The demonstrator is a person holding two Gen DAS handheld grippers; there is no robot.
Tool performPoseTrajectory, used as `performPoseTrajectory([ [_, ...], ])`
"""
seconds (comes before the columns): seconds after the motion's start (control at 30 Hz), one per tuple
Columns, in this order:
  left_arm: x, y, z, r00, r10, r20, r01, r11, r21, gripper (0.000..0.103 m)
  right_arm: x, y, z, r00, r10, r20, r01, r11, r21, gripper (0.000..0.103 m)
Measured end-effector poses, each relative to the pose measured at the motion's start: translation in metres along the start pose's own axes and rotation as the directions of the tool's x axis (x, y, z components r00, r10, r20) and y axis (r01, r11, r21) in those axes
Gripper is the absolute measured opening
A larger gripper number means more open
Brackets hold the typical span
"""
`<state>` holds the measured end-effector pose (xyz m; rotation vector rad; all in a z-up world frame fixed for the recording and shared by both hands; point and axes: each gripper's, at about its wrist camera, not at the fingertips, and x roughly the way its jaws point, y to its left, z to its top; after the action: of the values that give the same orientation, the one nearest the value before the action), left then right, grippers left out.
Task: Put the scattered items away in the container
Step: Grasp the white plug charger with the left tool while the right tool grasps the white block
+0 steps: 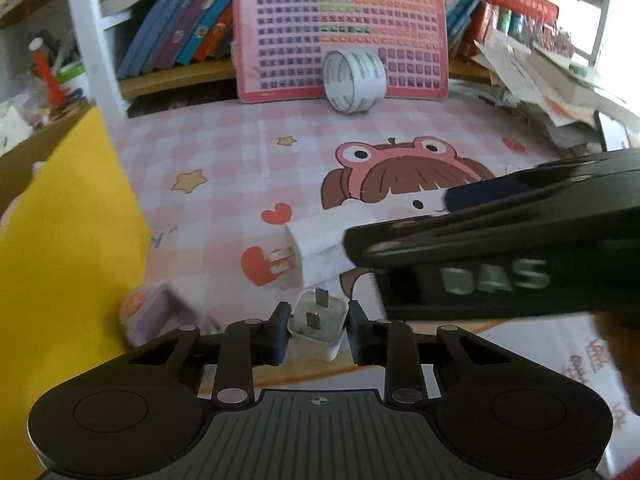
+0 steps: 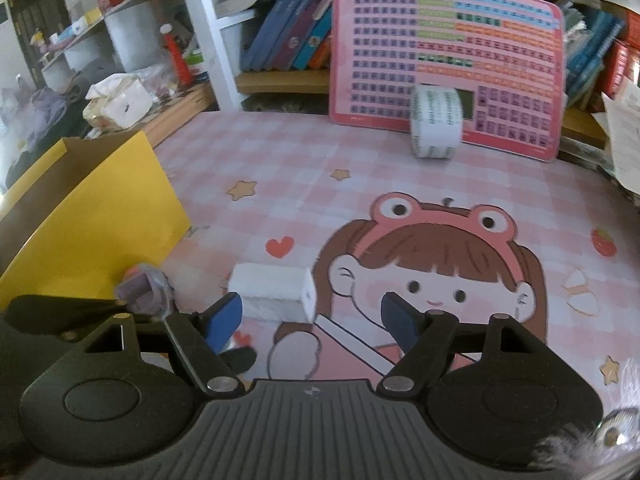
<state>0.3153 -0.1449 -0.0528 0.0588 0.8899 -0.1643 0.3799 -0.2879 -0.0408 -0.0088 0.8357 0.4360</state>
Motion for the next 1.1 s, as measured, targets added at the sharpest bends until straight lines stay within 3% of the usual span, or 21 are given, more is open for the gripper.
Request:
performPoseTrajectory([
  [0.43,-0.046,0.010,-0.023,1.000,0.026,0.015,-0.024,0.997,-0.080,0.028,0.047,0.021,0.006,0.998,-0.013,-0.060,0.011,1.000,-0.027,0.079],
  [0.53,-0.054,0.012,-0.025,0.999,0.038,0.031,-0.035,0.995,-0.093,0.028,0.056,0.023,0.006,0.997,-0.039,-0.069,0.035,0.998,-0.055,0.071],
  [0.6,-0.058,0.013,-0.027,0.998,0.042,0.042,-0.037,0.994,-0.106,0.028,0.057,0.023,0.004,0.997,-0.031,-0.075,0.026,0.997,-0.068,0.054],
  [0.8,-0.065,0.009,-0.031,0.998,0.023,0.052,-0.017,0.994,-0.109,0.028,0.040,0.015,-0.007,0.996,-0.045,-0.082,0.041,0.997,-0.060,0.053],
  [1.1,-0.078,-0.001,-0.031,0.998,-0.011,0.068,0.016,0.998,-0.068,0.028,-0.027,-0.016,-0.039,0.994,-0.054,-0.097,0.057,0.998,0.031,0.053],
])
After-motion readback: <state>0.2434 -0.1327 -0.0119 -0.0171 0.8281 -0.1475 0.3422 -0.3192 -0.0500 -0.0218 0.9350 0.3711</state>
